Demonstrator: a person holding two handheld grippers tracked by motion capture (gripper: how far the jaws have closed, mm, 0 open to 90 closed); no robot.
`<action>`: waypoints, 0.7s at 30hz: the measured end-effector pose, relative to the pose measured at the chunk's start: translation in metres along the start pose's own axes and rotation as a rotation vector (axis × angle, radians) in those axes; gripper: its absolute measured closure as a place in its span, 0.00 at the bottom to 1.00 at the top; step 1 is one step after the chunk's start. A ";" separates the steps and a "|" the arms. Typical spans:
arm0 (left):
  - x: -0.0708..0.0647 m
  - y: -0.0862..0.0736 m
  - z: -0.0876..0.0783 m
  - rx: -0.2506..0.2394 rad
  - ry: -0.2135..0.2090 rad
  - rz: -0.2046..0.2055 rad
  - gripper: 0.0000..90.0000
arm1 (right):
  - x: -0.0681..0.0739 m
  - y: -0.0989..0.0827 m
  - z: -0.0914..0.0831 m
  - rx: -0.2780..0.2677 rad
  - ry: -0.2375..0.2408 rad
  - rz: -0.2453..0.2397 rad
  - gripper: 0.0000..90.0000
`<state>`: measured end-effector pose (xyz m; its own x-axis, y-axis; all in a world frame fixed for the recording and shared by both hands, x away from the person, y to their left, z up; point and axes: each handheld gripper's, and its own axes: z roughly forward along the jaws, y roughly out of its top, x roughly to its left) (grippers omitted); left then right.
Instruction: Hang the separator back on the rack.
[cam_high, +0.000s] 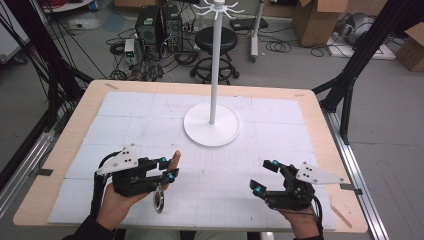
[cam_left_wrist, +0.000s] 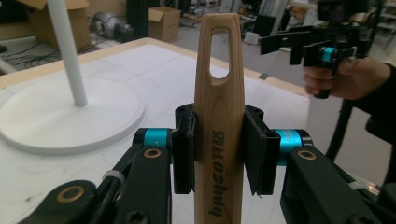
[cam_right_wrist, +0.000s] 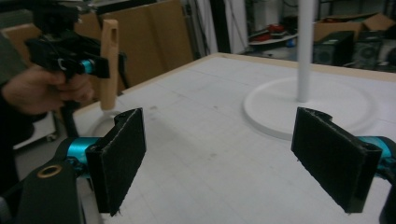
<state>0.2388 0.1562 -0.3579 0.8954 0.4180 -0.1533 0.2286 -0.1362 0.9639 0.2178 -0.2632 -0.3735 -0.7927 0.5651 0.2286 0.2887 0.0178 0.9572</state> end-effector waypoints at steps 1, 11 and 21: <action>0.000 -0.001 0.000 -0.010 -0.008 0.001 0.75 | 0.002 0.002 0.004 0.001 0.014 -0.006 0.19; -0.003 -0.001 -0.001 -0.065 -0.089 0.000 0.75 | 0.024 0.033 0.049 -0.015 0.236 -0.044 0.22; -0.005 -0.001 -0.001 -0.078 -0.131 0.011 0.75 | 0.038 0.055 0.091 -0.017 0.330 -0.088 0.23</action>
<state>0.2331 0.1551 -0.3582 0.9411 0.2951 -0.1650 0.1928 -0.0675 0.9789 0.2524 -0.1660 -0.3281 -0.9460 0.2650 0.1869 0.2044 0.0398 0.9781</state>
